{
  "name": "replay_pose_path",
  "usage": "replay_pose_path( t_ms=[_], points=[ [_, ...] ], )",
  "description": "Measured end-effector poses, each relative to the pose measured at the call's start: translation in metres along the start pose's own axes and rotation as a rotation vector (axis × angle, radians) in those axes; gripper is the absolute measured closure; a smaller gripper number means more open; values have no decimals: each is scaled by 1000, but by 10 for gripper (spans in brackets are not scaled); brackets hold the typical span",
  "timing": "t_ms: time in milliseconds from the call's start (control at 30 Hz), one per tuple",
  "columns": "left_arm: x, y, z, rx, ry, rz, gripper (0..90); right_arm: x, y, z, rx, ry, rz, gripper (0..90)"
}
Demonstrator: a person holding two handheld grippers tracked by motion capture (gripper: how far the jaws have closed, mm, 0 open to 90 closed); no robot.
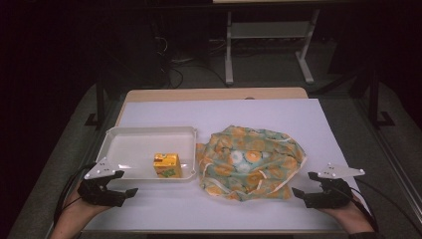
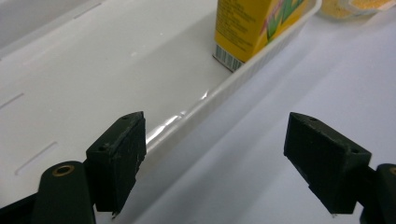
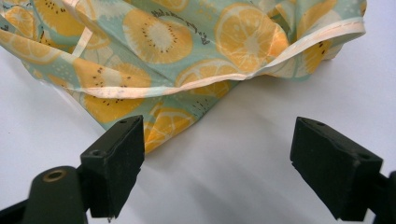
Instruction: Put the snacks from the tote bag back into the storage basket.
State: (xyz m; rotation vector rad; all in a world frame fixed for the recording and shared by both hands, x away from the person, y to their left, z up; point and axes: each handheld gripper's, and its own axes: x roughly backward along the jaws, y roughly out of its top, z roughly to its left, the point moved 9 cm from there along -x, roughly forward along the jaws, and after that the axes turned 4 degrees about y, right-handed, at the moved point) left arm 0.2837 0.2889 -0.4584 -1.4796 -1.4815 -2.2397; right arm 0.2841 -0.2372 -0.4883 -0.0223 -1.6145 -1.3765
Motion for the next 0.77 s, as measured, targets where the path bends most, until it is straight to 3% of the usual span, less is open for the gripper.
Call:
replay_pose_path(
  t_ms=[233, 567, 767],
  points=[
    [-10, -15, -8, 17, 15, 1, 179, -1, -1, 1, -5, 2, 4, 169],
    [-20, -27, -11, -11, 3, 58, 143, -2, -1, 1, -3, 2, 5, 169],
    [-22, -27, -13, -25, 0, 62, 144, -2, -1, 0, -1, 3, 5, 169]
  ],
)
